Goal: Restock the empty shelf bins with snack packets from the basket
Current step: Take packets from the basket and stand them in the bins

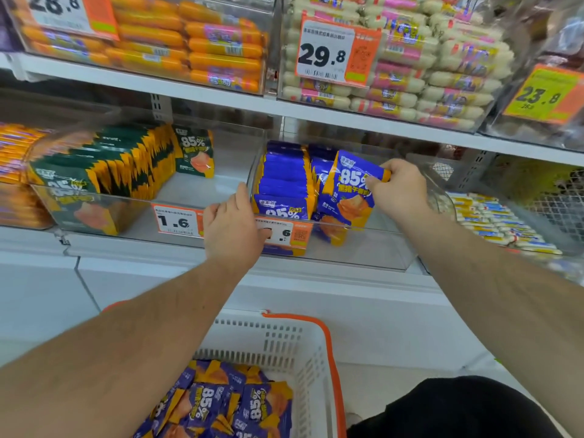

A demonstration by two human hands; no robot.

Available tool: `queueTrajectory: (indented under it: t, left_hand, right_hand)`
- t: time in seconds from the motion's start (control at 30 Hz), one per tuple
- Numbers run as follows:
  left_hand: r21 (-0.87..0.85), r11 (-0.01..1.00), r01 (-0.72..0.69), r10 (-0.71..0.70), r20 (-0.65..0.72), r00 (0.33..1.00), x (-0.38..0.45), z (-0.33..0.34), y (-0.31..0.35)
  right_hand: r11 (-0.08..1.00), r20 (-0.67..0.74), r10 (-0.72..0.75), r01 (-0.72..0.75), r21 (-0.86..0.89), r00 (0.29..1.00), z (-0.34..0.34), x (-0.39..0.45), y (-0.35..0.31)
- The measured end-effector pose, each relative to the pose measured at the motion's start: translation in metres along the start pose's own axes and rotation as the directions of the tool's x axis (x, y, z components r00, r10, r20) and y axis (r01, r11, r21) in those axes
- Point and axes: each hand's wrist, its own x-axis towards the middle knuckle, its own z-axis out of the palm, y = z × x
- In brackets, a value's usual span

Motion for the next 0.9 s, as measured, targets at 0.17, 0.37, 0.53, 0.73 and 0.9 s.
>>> queueTrajectory:
  t: [0.17, 0.37, 0.53, 0.73, 0.9]
  left_hand:
    - [0.021, 1.000, -0.003, 0.004, -0.007, 1.000, 0.001, 0.004, -0.002]
    - [0.002, 1.000, 0.009, -0.009, -0.011, 1.000, 0.001, 0.005, -0.001]
    - [0.007, 1.000, 0.011, -0.011, 0.010, 1.000, 0.001, 0.004, -0.001]
    - [-0.030, 1.000, -0.004, 0.005, 0.027, 1.000, 0.000, -0.001, -0.002]
    - [-0.141, 0.989, -0.040, 0.051, 0.078, 0.996, -0.002, -0.009, -0.005]
  right_hand:
    - [0.993, 0.173, 0.084, -0.069, -0.091, 0.981, 0.027, 0.010, 0.001]
    - [0.987, 0.208, 0.138, -0.117, -0.112, 0.968, 0.047, 0.012, 0.003]
    - [0.983, 0.232, 0.157, -0.130, -0.130, 0.960, 0.043, 0.011, 0.004]
    - [0.976, 0.225, 0.169, -0.130, -0.175, 0.960, 0.034, 0.002, 0.008]
    - [0.983, 0.005, -0.083, 0.082, -0.162, 0.997, 0.030, -0.021, -0.008]
